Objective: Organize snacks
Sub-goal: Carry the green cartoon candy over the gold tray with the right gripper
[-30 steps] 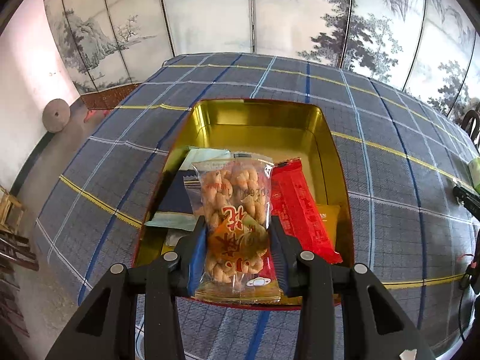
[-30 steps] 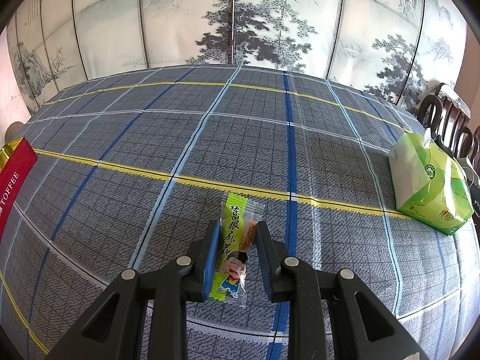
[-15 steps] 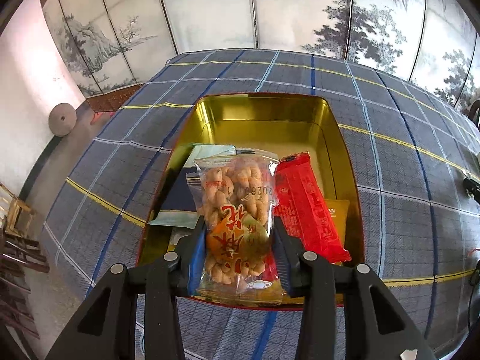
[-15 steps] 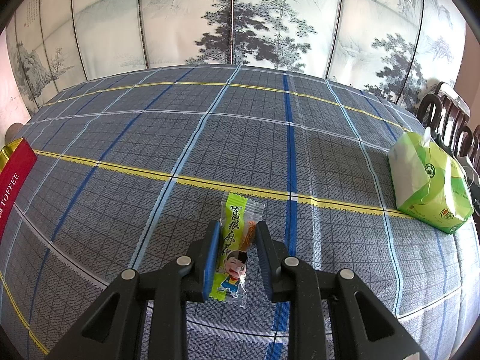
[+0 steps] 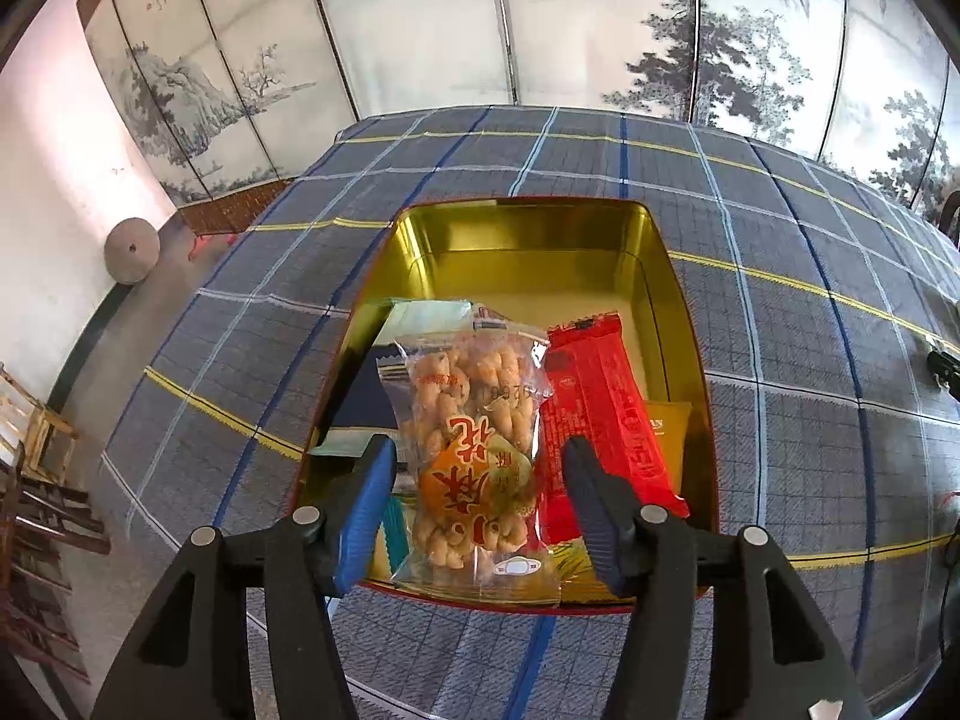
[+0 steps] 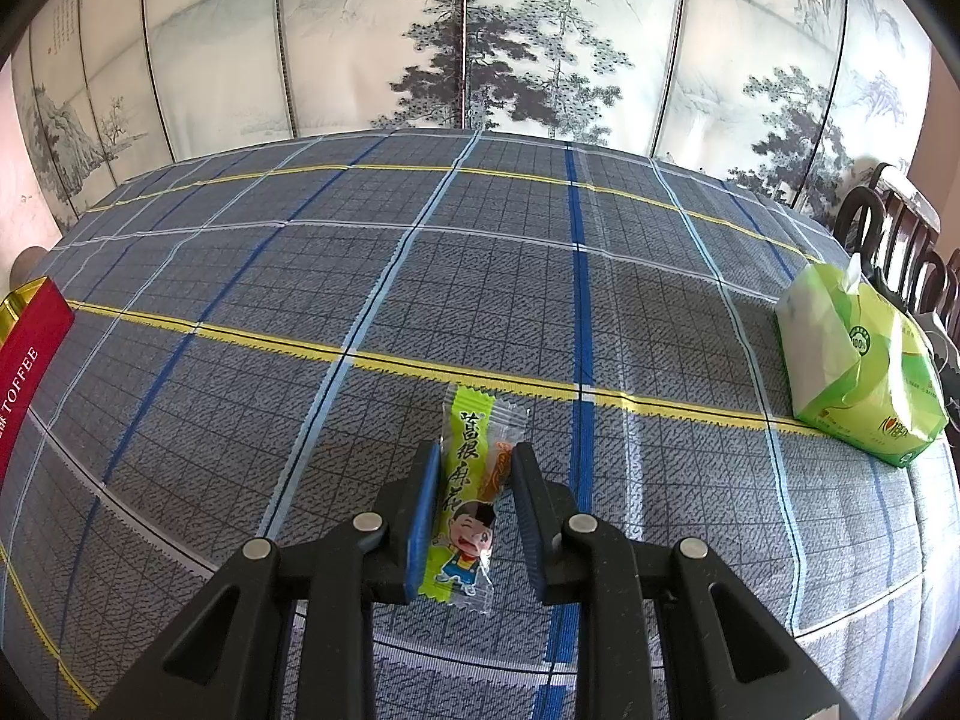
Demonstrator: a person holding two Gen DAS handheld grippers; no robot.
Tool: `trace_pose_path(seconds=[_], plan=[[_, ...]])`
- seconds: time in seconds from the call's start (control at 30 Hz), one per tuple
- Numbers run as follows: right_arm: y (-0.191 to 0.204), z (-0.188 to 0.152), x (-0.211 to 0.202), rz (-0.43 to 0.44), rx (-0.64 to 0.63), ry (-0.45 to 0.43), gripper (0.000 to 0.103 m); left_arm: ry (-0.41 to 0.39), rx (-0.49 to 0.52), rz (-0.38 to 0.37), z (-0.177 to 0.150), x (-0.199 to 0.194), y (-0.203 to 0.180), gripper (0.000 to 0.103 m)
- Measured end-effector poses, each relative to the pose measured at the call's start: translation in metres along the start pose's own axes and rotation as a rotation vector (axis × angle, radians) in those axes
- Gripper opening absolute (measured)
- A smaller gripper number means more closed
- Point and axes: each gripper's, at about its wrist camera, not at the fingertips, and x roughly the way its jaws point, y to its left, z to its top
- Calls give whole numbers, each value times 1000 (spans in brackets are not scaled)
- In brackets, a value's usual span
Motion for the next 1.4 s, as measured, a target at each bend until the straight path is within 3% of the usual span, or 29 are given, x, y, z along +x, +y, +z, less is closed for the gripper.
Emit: trace_pose_path(seconds=[0.97, 1.4], plan=[[14, -4, -10, -41, 86, 28, 20, -18, -46, 9, -1, -18, 14, 73], [73, -1, -46, 65, 36, -20, 20, -23, -93, 11, -6, -19, 30, 75]])
